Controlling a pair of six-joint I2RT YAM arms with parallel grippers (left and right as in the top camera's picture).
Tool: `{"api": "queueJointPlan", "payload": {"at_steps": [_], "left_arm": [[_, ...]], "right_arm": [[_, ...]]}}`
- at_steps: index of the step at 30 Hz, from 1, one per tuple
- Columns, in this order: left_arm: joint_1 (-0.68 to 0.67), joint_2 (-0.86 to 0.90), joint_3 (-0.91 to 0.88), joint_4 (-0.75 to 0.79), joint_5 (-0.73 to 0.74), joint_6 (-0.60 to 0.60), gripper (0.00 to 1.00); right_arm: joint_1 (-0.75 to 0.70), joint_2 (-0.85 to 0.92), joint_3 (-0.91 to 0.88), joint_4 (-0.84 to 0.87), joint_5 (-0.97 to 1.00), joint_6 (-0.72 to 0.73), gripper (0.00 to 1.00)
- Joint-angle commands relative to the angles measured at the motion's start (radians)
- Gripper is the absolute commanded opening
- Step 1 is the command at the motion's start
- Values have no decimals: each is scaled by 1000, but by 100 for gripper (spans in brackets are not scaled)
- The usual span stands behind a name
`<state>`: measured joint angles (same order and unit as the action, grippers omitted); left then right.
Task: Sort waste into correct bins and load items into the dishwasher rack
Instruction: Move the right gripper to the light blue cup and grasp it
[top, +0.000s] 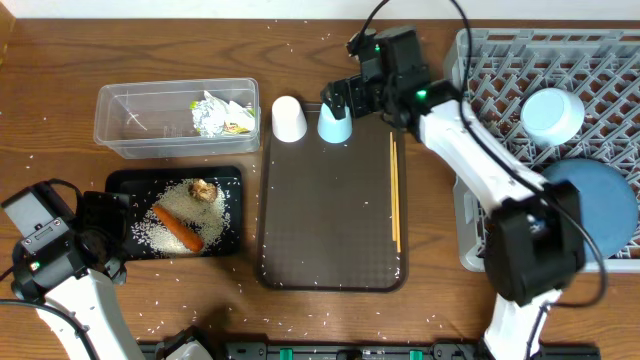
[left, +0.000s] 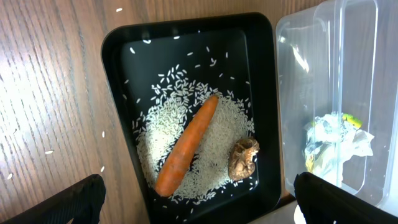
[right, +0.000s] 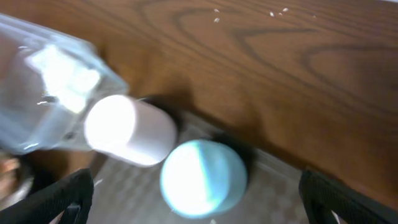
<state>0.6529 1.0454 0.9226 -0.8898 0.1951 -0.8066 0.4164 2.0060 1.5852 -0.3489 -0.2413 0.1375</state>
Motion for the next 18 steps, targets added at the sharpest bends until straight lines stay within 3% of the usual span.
{"api": "queueJointPlan", "payload": {"at_steps": [1,18], "left_arm": [[3,-1,11,-3,-16,13,98],[3,-1,11,-3,-16,13,98]], "right_arm": [[4,57,2,47,39,-19,99],[73,171,2,75,111,-41,99]]}}
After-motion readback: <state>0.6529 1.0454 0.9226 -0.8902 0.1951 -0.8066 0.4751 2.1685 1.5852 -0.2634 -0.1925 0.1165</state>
